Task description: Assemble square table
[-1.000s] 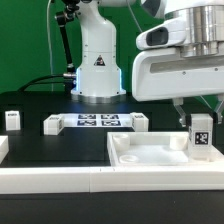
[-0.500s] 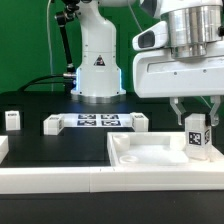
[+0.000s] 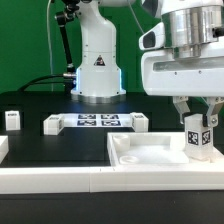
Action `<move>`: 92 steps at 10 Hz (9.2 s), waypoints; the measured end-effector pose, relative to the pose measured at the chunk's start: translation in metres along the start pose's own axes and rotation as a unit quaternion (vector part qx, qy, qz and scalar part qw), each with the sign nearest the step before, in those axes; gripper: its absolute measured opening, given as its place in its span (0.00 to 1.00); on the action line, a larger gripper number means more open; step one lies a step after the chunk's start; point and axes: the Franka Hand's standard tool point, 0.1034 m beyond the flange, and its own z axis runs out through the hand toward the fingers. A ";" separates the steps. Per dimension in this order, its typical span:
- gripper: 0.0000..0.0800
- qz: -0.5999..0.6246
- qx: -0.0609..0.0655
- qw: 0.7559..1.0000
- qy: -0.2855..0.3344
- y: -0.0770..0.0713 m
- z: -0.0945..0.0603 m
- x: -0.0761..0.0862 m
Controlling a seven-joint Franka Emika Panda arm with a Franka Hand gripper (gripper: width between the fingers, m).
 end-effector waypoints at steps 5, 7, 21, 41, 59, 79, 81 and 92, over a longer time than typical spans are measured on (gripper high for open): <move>0.78 -0.057 -0.001 0.998 -0.001 -0.003 0.002 -0.012; 0.80 -0.178 -0.001 0.984 -0.001 -0.004 0.003 -0.014; 0.81 -0.623 -0.022 0.782 0.010 -0.006 0.001 -0.003; 0.36 0.045 -0.006 0.999 0.017 0.000 0.002 -0.005; 0.81 -0.322 -0.019 0.947 -0.004 -0.003 0.003 -0.011; 0.36 -0.343 -0.038 0.939 0.020 -0.003 -0.002 -0.004; 0.36 -0.250 -0.033 0.967 0.019 -0.002 -0.001 -0.006; 0.36 0.153 -0.019 0.988 0.008 -0.003 0.000 -0.010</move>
Offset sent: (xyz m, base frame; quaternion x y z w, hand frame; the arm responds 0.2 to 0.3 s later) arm -0.0062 0.0057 -0.0005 -0.0140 0.0206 -0.0366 0.9990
